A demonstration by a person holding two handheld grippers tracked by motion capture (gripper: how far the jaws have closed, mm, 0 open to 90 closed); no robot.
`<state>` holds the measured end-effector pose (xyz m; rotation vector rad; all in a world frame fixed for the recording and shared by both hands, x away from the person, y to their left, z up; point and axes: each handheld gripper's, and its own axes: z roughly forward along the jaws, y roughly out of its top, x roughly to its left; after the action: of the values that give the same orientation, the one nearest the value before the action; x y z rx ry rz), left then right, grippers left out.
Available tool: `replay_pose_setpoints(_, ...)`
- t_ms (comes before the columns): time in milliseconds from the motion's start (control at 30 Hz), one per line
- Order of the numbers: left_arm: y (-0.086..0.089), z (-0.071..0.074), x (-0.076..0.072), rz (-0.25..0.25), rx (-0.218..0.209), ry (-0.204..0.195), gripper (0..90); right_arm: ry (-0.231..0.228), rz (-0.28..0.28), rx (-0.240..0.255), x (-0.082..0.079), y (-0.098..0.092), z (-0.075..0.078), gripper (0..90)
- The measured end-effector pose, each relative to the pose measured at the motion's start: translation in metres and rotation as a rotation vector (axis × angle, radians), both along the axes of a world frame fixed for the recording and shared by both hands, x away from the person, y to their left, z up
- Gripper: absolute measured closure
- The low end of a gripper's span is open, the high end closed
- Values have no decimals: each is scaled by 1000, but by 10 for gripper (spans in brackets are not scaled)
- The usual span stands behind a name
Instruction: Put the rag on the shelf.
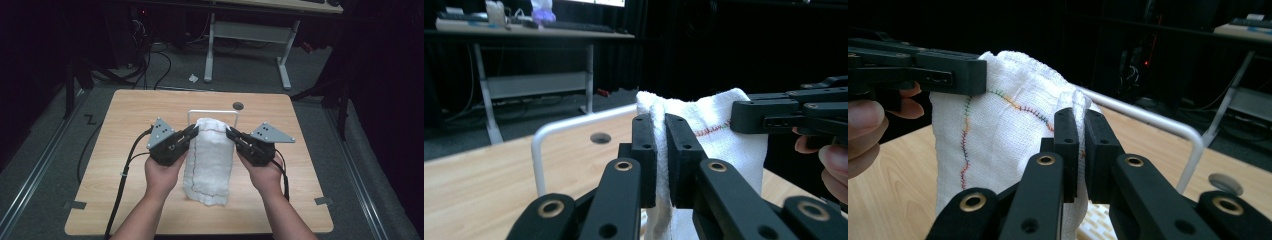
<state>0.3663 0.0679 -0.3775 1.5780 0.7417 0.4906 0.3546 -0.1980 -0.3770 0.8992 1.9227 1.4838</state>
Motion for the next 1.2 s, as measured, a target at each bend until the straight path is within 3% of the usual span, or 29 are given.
replay_pose_setpoints(167, -1, 16, 2, 7, 5, -44, 841, -40, -11, 2, 1, -3, 15, 862)
replay_pose_setpoints(367, -5, 34, 12, -19, -4, -81, 841, -76, -23, 5, 6, -6, 32, 862)
replay_pose_setpoints(533, -10, 48, 23, 2, 32, -106, 841, -86, -39, 18, 14, -10, 46, 862)
replay_pose_setpoints(733, -17, 56, 38, 31, 27, -104, 841, -100, -68, 34, 26, -14, 58, 863)
replay_pose_setpoints(900, -20, 67, 50, 45, 46, -125, 841, -102, -83, 48, 38, -17, 71, 863)
replay_pose_setpoints(967, -19, 72, 53, 42, 27, -141, 840, -107, -90, 53, 42, -17, 77, 863)
replay_pose_setpoints(1067, -16, 77, 61, 39, 4, -128, 840, -99, -79, 91, 50, -18, 82, 863)
replay_pose_setpoints(1200, -17, 80, 72, 56, 22, -134, 840, -107, -80, 97, 59, -16, 83, 863)
